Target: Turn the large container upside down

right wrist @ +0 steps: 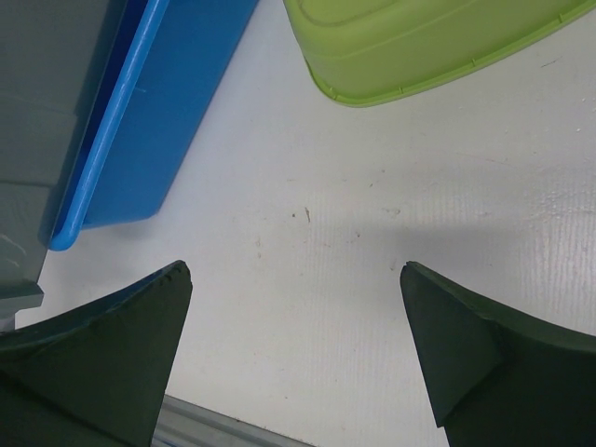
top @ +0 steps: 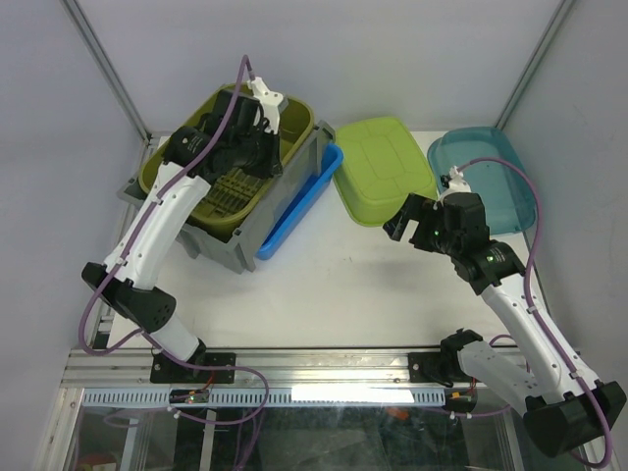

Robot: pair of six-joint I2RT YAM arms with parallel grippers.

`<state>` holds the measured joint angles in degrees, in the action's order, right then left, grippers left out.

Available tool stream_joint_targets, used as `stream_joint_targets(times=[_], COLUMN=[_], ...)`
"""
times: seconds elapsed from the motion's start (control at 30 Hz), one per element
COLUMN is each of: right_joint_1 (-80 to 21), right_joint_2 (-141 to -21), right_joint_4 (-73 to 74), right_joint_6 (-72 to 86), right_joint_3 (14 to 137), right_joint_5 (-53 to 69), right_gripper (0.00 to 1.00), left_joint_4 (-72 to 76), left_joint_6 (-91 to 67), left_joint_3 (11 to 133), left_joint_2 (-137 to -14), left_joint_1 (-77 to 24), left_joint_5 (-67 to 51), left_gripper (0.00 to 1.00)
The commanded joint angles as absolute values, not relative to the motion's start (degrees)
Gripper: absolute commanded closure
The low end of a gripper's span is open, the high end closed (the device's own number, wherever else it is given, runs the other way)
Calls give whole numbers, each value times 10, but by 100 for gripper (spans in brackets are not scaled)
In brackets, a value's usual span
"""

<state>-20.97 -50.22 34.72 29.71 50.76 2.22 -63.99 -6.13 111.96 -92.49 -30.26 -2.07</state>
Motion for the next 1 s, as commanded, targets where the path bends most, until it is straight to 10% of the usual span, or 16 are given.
stream_joint_targets(times=[0.0,0.97], right_joint_1=[-209,-209], right_joint_2=[-494,-427], right_joint_4=[319,332], right_joint_6=[303,334], right_joint_3=[517,511], right_joint_5=[21,-21], right_gripper=[0,1], left_joint_4=[-619,-349], left_joint_6=[-54,-133], left_joint_3=[1211,1339], left_joint_2=[-912,-799], left_joint_1=[-300,-300], left_joint_5=[-40,-171], left_gripper=[100,100])
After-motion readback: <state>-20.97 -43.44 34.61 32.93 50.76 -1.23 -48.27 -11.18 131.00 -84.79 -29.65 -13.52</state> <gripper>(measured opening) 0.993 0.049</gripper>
